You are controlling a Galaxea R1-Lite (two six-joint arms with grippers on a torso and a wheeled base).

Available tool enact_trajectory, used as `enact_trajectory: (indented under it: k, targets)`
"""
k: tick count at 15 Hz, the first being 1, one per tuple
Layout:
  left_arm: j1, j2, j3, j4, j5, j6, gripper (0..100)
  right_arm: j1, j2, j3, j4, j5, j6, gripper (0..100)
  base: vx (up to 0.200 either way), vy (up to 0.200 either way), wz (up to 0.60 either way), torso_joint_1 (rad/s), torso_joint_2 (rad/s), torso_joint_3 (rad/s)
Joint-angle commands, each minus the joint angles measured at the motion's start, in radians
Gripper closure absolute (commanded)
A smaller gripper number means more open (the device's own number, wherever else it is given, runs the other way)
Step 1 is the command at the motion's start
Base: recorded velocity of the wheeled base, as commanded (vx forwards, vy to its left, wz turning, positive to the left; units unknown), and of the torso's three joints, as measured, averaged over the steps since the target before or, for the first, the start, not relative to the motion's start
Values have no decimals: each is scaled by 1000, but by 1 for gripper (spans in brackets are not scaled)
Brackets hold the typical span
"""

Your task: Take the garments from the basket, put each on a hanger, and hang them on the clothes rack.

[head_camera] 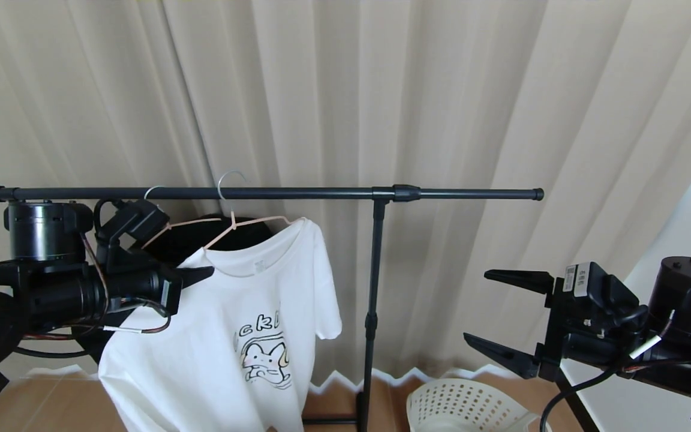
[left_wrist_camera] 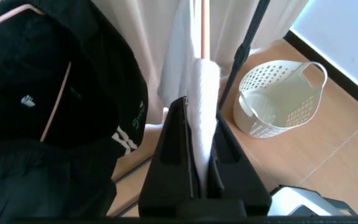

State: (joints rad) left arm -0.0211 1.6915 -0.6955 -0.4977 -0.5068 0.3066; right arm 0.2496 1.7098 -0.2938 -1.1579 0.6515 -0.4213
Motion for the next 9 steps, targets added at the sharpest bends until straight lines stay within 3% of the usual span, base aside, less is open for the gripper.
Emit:
enact_trajectory:
  k: [1,6,9]
  targets:
    - [-23,53,-47,-1,53,-15,100,0,2,-1,0,0,-1,0,0,0,0,0,0,0]
    - [-100,128,-117,-12,195,-159,100,0,-2,-1,0,0,-1,0,0,0,0,0,0,0]
    - [-129,171,-137,-81,249,-224,100,0,-1,-2,0,0,-1,0,0,0,0,0,0,0]
